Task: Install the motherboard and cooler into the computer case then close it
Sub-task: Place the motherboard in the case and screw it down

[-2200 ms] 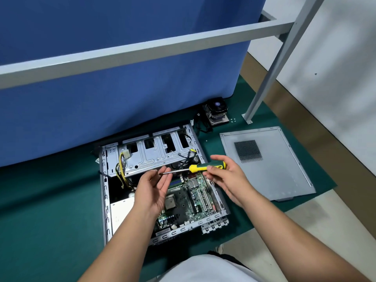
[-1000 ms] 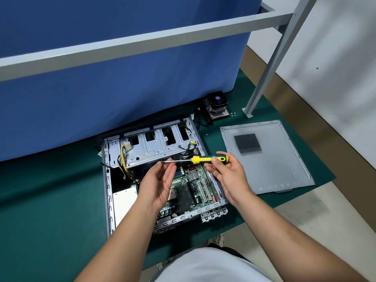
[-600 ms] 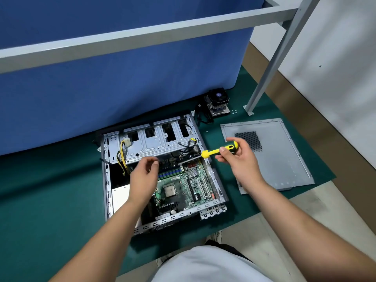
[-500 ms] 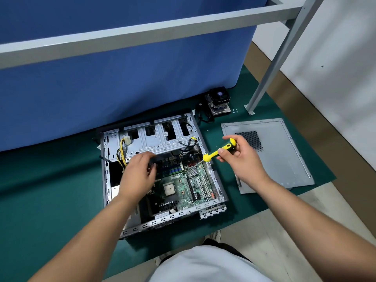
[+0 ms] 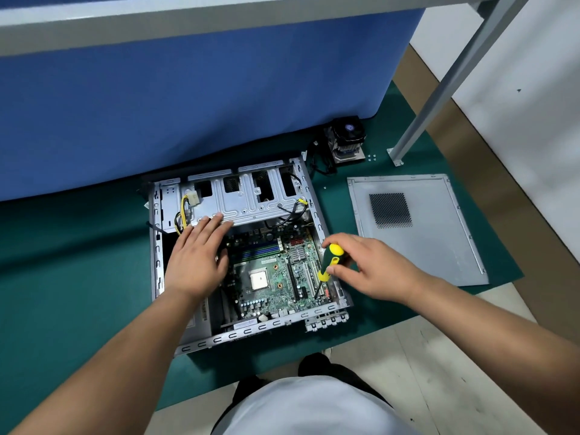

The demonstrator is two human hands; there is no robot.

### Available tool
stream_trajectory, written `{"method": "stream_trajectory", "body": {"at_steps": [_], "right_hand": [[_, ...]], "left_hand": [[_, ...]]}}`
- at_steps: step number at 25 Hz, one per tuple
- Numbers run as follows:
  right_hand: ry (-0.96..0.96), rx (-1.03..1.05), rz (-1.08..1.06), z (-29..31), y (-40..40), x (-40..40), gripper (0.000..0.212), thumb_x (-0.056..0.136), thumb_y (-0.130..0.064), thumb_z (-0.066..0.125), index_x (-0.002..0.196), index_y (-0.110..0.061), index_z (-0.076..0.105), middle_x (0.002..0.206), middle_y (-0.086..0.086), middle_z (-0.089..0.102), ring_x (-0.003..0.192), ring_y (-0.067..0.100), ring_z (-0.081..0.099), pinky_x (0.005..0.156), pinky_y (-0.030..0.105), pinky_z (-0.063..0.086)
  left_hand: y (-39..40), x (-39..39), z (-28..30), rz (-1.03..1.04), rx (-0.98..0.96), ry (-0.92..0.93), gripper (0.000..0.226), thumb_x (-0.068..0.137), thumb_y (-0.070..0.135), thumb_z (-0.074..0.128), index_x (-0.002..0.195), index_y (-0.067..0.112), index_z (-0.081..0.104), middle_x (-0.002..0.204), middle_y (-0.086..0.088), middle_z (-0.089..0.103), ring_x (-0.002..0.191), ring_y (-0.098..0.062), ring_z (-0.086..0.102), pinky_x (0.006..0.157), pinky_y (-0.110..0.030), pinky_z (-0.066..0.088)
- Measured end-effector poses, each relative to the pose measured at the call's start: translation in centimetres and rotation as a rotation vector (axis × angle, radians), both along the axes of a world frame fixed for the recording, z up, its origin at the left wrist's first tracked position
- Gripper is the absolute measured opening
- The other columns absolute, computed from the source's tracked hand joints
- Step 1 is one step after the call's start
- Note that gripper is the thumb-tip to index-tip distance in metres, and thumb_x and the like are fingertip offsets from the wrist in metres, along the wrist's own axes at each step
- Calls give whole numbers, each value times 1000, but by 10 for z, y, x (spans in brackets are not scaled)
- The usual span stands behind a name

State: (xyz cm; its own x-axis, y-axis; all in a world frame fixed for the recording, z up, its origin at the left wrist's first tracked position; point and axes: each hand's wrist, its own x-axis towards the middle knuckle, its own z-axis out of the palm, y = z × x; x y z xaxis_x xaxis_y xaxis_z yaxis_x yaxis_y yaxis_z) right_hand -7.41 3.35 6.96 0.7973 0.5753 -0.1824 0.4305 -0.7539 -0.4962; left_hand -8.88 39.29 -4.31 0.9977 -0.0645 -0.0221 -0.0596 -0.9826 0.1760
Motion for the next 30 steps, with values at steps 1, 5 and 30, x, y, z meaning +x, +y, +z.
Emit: {"method": "stream_trajectory", "body": {"at_steps": [1,5,30], "right_hand": [[-10,-21,16,-2,1,-3,40,98,-44,61,134,-32,47,114,-7,64,72,1,50,74,30,48],[-48,-64,54,-14,3,-15,39,98,-45,59,132,-30,49,127,-8,65,87,7,55,77,30,48],[-83,-135,28,-35,2,-31,39,95,-42,68,129,-24,59,114,-6,71,101,18,64,83,31,51]], "left_hand": [[0,0,-1,7,2,-7,73,96,37,58,160,37,24,169,10,23,156,-13,18,128,-41,11],[0,-1,-3,18,21,-17,74,94,37,59,159,38,23,168,11,24,156,-12,19,128,-39,11],[0,-1,-3,29,9,-42,76,91,33,63,158,38,28,167,10,27,155,-13,22,128,-41,14]]}}
